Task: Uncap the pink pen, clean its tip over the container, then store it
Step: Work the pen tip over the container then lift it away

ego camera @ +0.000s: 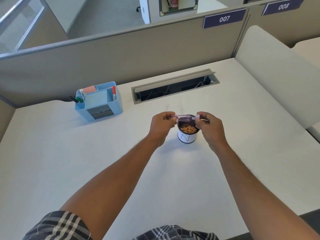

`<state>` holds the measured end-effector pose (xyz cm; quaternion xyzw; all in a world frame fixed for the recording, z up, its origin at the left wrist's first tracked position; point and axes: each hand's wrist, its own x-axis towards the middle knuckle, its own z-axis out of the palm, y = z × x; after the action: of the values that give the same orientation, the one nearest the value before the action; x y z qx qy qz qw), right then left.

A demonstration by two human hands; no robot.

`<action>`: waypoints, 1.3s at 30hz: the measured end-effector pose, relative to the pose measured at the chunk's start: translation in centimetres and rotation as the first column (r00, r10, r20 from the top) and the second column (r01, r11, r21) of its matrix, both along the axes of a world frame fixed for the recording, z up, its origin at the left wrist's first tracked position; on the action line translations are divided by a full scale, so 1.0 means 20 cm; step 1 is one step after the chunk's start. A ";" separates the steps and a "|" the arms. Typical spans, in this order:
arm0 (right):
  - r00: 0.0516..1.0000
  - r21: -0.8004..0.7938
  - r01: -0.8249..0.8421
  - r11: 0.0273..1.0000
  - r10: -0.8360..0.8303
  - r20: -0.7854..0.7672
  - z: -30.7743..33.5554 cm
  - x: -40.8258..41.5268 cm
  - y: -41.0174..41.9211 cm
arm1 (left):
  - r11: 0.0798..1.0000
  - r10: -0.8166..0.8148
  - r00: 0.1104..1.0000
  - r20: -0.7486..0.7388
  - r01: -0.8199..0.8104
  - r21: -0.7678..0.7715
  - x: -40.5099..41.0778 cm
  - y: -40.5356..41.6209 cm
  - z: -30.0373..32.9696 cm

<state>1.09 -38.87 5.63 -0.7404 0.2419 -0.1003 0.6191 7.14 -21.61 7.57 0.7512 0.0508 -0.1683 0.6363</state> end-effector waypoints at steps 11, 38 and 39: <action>0.998 0.078 -0.048 0.996 0.045 0.041 0.00 0.01 0.00 | 0.993 0.035 0.995 -0.093 -0.045 -0.109 -0.01 0.02 -0.02; 0.992 0.095 -0.114 0.989 0.108 0.064 0.03 0.03 0.03 | 0.981 0.028 0.993 -0.111 -0.049 -0.187 -0.02 0.04 -0.02; 0.992 0.106 -0.119 0.987 0.113 0.063 0.03 0.03 0.02 | 0.980 0.028 0.993 -0.111 -0.049 -0.191 -0.02 0.04 -0.02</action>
<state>1.69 -38.39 6.24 -0.7151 0.1859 -0.0715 0.6701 6.73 -20.86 7.16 0.6745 0.0829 -0.2006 0.7056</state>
